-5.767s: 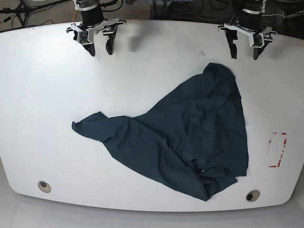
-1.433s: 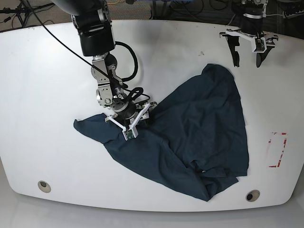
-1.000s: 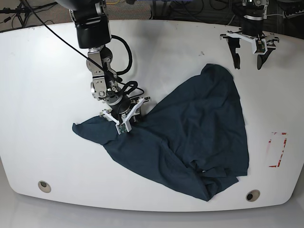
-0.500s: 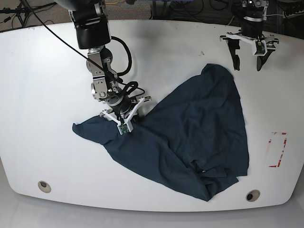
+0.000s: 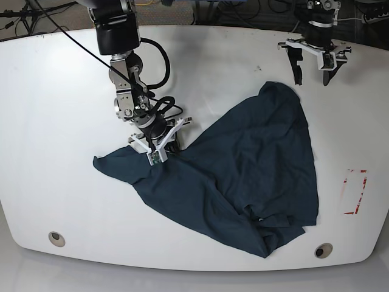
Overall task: Fold the T-shirt properly
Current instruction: 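Close the right gripper on the shirt fabric and pinch it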
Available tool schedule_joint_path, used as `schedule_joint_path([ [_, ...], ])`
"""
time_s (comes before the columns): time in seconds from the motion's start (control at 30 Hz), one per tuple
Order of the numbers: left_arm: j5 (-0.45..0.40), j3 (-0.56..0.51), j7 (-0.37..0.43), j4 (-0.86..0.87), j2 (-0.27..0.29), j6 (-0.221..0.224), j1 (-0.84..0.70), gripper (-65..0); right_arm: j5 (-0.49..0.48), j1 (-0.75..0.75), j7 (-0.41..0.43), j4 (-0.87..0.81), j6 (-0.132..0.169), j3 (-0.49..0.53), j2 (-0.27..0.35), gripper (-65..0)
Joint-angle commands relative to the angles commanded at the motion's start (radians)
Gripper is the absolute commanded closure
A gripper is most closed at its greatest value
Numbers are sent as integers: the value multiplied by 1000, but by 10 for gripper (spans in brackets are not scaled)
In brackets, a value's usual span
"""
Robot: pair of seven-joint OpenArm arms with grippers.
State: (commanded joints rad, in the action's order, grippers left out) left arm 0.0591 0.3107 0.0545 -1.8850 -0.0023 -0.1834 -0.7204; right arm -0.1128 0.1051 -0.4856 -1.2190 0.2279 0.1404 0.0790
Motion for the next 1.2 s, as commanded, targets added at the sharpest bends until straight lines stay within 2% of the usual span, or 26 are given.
schedule_joint_path([
  [0.2,0,0,0,-2,0,0,0,-415,0,-20,-3,-64,0,0,0,-29],
  [0.43,-2,0,0,-2,0,0,0,-415,2,-32,-71,-183,0,0,2,-49],
  [0.6,-2,-2,0,-2,0,0,0,-415,2,-31,-86,-249,0,0,2,-185],
  [0.63,-2,-2,0,-2,0,0,0,-415,2,-29,-86,-264,-2,0,2,-239],
  [0.73,-2,-2,0,-2,0,0,0,-415,2,-8,-87,-275,-2,2,2,-306],
  [1.07,-2,-2,0,-2,0,0,0,-415,2,87,-87,-245,8,14,2,-325],
  [1.2,-2,-2,0,0,0,0,0,-415,2,150,-87,-178,2,97,9,-323],
])
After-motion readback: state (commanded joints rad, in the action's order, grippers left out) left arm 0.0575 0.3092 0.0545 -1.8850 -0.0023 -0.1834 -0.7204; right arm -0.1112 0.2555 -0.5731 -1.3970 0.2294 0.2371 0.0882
